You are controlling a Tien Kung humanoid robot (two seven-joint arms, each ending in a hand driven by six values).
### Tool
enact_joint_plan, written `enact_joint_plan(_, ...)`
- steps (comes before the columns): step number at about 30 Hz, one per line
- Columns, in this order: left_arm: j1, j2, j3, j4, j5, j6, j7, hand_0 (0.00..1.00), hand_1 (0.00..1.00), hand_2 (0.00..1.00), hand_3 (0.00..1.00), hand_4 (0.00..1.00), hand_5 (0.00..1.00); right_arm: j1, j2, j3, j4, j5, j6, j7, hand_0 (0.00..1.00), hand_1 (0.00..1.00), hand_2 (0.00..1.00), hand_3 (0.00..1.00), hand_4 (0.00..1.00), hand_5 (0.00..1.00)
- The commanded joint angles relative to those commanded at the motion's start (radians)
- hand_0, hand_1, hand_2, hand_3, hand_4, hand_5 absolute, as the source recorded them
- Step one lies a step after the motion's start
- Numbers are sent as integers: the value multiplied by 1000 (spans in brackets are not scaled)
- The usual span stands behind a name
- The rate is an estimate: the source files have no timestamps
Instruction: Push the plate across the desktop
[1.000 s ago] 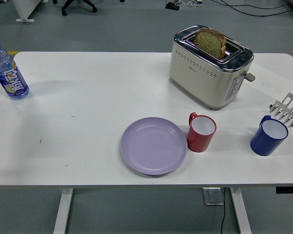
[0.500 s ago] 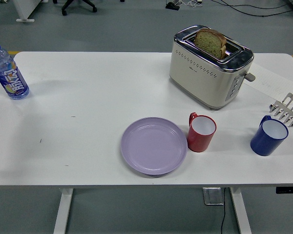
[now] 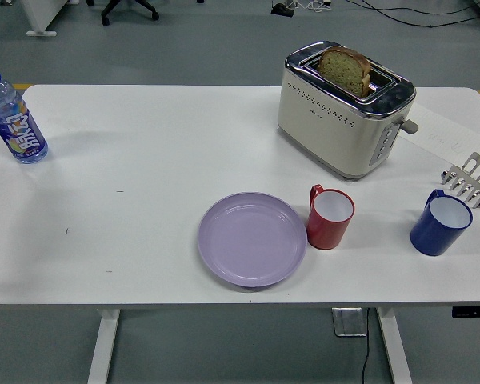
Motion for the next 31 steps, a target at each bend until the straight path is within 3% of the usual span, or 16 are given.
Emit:
enact_joint_plan(5,-1,-1,-12,-1,3,4,-3,863,895,910,839,523,998,2,2,9,0,-20,2,-5,601,543,640,616,133,357)
enact_joint_plan(6,0,-2,-14,-1,5,6,-5,849,886,890,793,513,998,3,2,9,0,-21,2,-5,601,543,641,616,133,356)
enact_joint_plan(11,4,-6,-14,7,-11,47,-30,849,886,890,793,513,998,6,1,5,0,-12,0,-2,601,543,641,616,133,356)
enact_joint_plan(12,3,-9,-15,10,-1,67,-48,781,808,804,572,617,622,7,0,5,0,-11,0,-2,600,543,641,616,133,357)
enact_joint_plan(17,-1,-13,-17,12,50,132,-97,781,808,804,572,617,622,8,-1,3,0,-11,0,-1,600,543,641,616,133,357)
enact_joint_plan(18,-1,-13,-16,12,57,143,-100,744,777,780,526,727,278,8,-1,4,0,-12,1,-1,601,543,641,616,133,356)
enact_joint_plan(22,0,-14,-18,13,66,164,-103,744,777,780,526,727,278,8,-1,4,0,-12,1,-1,601,543,641,616,133,356)
enact_joint_plan(24,1,-14,-20,14,68,165,-102,739,772,777,522,724,232,8,-1,3,0,-10,1,0,601,543,641,616,133,355)
enact_joint_plan(31,-1,-17,-17,14,65,160,-100,739,772,777,522,724,232,9,-1,7,0,-17,1,-3,601,543,641,616,133,355)
